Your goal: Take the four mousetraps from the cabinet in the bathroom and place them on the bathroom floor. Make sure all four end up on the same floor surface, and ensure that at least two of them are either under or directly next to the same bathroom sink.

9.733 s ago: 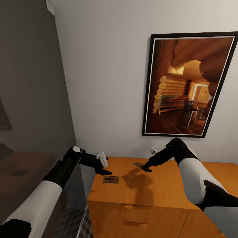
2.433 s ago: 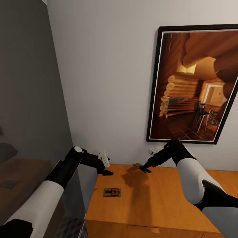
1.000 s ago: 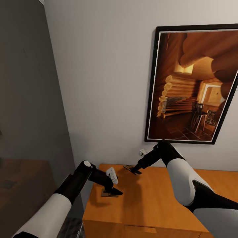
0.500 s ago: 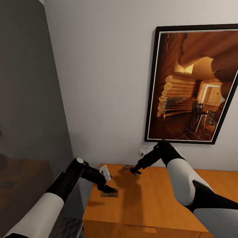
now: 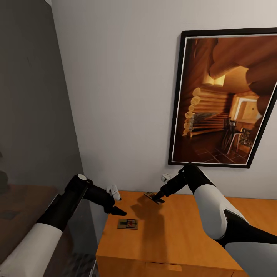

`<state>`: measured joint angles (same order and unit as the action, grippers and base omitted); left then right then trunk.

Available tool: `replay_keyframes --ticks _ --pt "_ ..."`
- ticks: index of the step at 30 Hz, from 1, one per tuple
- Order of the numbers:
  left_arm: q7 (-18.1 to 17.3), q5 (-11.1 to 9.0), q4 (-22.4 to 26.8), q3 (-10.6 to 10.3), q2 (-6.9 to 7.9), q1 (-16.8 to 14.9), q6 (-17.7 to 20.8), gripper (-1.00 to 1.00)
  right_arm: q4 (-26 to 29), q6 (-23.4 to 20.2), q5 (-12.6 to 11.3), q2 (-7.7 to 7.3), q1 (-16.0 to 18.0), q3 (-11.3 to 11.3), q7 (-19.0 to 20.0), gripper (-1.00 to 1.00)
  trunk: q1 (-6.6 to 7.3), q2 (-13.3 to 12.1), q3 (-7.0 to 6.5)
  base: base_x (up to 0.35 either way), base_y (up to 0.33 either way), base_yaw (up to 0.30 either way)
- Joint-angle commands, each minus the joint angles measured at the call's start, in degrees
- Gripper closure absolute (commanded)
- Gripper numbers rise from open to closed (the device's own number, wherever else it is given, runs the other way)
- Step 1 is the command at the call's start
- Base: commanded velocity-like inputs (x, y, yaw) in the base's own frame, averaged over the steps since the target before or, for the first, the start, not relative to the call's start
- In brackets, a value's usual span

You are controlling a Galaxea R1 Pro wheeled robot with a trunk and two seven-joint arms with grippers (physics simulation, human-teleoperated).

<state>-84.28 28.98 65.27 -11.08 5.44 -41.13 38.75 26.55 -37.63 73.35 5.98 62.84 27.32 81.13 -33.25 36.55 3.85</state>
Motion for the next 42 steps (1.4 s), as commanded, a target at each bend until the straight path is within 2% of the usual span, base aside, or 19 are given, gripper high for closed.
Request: replay_keyframes --ticks 1,6,11,15,21,24,29,31,38,42 --pt "0.00 -0.02 -0.02 -0.03 -0.01 0.00 0.09 -1.00 0.00 -0.33 -0.05 0.00 0.00 0.00 0.17 1.00 0.00 0.00 0.00 0.000 0.000 0.000" --pt "0.06 -0.05 -0.20 -0.26 0.03 0.00 2.46 -1.00 0.00 -0.33 -0.05 0.00 0.00 -0.02 0.14 1.00 0.00 0.00 0.00 0.000 0.000 0.000" --pt "0.20 0.04 -1.00 -2.29 -0.22 0.00 3.85 -1.00 0.00 -0.33 -0.05 0.00 0.00 0.00 0.02 1.00 0.00 0.00 0.00 0.000 0.000 0.000" --pt "0.32 1.22 -1.27 -3.05 0.19 0.00 4.07 -1.00 0.00 -0.33 -0.05 0.00 0.00 -0.01 0.03 1.00 -0.88 1.60 0.72 0.000 0.000 0.000" --pt "0.41 4.55 -1.38 -3.02 0.43 0.00 4.09 -1.00 -0.02 -0.33 -0.05 0.00 0.00 -0.01 -0.01 1.00 -2.20 4.01 1.80 0.000 0.000 0.000" --pt "0.48 4.89 -1.43 -2.95 0.49 0.00 4.07 -1.00 -0.01 -0.33 -0.05 0.00 0.00 0.00 -0.01 1.00 -2.42 4.41 1.98 0.000 0.000 0.000" --pt "1.21 5.19 -1.60 -2.36 2.05 0.00 3.96 -1.00 -0.08 -0.33 -0.05 0.00 0.00 -0.06 -0.01 1.00 -2.42 4.41 1.98 0.000 0.000 0.000" --pt "1.62 5.23 -1.61 -1.90 2.13 0.00 3.93 -1.00 -0.08 -0.33 -0.05 0.00 0.00 -0.06 -0.01 1.00 -2.42 4.41 1.98 0.000 0.000 0.000" --pt "6.53 5.07 -1.71 -1.02 1.31 0.00 3.88 -1.00 -0.09 -0.33 -0.05 0.06 0.00 -0.07 -0.01 1.00 -2.42 4.41 1.98 0.000 0.000 0.000" --pt "7.16 5.06 -1.72 -1.01 0.76 0.00 3.91 -1.00 -0.09 -0.11 -0.05 0.06 0.00 -0.07 -0.01 1.00 -2.42 4.41 1.98 0.000 0.000 0.000"
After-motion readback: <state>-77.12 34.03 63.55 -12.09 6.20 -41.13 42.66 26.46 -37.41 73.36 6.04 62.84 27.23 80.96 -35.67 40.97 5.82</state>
